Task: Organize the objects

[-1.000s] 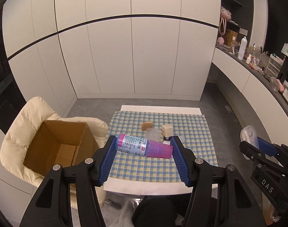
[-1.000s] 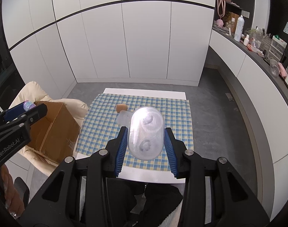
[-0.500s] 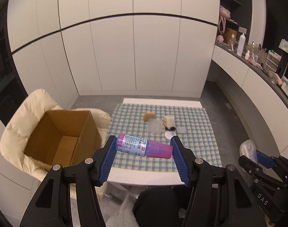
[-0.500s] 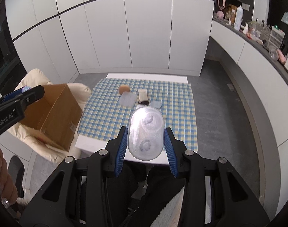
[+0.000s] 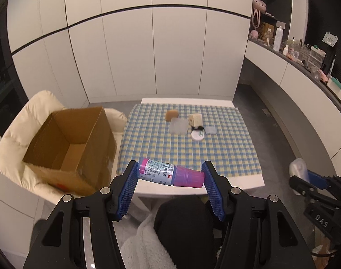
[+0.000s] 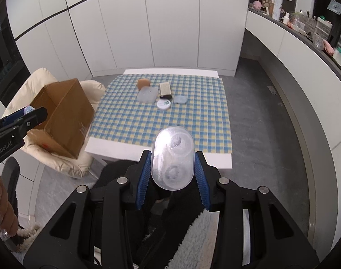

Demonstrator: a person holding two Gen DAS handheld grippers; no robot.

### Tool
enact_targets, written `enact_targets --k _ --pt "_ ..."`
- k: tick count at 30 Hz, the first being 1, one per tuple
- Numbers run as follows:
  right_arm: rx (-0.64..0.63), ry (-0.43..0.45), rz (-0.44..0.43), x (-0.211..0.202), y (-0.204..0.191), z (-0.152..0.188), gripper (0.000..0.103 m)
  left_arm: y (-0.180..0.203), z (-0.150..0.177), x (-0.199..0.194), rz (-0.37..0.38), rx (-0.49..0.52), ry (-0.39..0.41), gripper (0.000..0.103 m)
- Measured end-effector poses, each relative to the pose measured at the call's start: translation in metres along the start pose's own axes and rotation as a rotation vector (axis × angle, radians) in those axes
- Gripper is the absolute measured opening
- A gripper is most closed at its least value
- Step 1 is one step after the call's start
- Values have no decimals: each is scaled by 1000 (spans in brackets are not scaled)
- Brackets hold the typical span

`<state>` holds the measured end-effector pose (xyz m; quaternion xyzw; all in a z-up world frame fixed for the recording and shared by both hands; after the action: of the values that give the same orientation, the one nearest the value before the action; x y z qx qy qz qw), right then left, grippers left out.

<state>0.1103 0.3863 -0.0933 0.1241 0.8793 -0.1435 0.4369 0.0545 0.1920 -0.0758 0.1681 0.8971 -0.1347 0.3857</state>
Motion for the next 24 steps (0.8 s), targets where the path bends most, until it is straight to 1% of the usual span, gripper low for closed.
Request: enact_targets --k 4,7,11,19,24 --pt "4 -12 22 -6 9 18 40 2 16 -3 10 -1 -16 58" --pt "13 -11 24 -12 12 26 40 3 24 -3 -15 29 -28 58" --pt "10 4 33 -18 12 27 40 -1 32 -4 12 6 -37 58" --pt "-28 15 25 -24 -3 27 40 -10 34 -20 -5 -7 -1 58" --pt "-31 14 22 -25 -7 29 40 -15 36 -20 -3 -18 -6 58"
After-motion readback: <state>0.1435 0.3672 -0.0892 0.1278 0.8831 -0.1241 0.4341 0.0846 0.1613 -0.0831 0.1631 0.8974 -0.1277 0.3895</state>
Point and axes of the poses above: each gripper's, at about its wrist camera, not at the fingertips, and x roughly the way its jaws point, y to its right, z to its underside, the point moved 5 cm from there along x, roughly the way its jaws point, and after that the axes turned 10 degrees about x, right-handed, at the moved point
